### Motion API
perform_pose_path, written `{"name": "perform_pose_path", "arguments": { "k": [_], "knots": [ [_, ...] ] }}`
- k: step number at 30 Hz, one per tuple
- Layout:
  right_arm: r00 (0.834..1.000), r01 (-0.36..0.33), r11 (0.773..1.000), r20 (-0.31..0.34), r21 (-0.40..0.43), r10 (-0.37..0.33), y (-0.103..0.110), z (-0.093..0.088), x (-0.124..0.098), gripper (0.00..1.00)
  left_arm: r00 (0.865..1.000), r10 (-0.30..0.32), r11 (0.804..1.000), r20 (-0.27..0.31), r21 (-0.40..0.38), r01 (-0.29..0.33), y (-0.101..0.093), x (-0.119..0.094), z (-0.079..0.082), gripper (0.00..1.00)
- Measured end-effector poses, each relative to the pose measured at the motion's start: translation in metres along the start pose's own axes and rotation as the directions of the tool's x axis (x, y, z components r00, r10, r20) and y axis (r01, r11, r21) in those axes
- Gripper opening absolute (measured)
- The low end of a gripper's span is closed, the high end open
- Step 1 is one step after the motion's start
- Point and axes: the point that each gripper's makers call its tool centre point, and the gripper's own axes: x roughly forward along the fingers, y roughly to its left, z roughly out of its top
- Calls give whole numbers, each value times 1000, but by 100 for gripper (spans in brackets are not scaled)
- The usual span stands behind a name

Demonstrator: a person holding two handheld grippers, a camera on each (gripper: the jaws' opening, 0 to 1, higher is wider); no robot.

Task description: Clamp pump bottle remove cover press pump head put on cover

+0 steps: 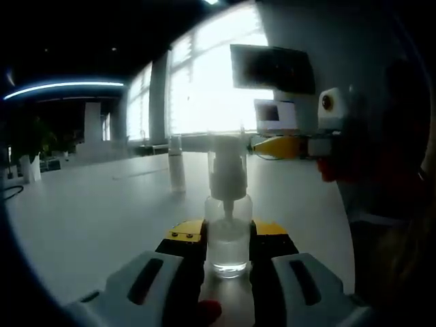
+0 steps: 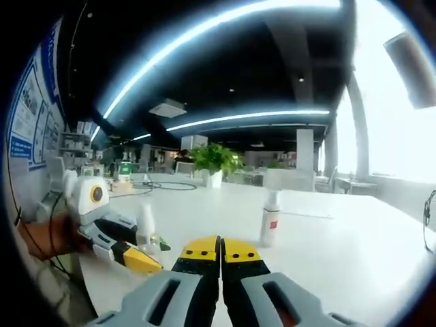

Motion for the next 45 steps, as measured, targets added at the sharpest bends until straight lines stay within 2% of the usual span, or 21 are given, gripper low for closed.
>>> {"name": "perform_pose_path", "arguments": {
  "k": [14, 20, 27, 31, 36, 39, 45],
  "knots": [
    [999, 19, 1000, -36, -12, -19, -6, -26, -3, 0, 1000, 1, 1000, 0, 4, -1, 1, 0, 0, 15],
    [1000, 12, 999, -20, 52, -11, -11, -29, -3, 0, 1000, 3, 1000, 0, 3, -3, 1, 0, 0, 15],
    [1000, -17, 998, -10, 53, 18, -8, -30, -4, 0, 1000, 3, 1000, 0, 3, -3, 3, -1, -1, 15],
    [999, -33, 998, -27, 45, 34, -5, -35, -2, 0, 1000, 3, 1000, -1, 3, -3, 3, 0, -1, 15],
    [999, -20, 998, -26, 63, 22, -6, -40, -1, 0, 1000, 3, 1000, -1, 1, -3, 3, 0, -1, 15],
    [1000, 10, 993, -18, 114, -8, -12, -41, -3, 0, 1000, 3, 1000, 0, 2, -3, 1, 0, 0, 15],
    [999, 28, 995, -25, 94, -26, -18, -47, -2, 0, 1000, 4, 1000, -1, 0, -4, 3, 0, -1, 15]
  ]
}}
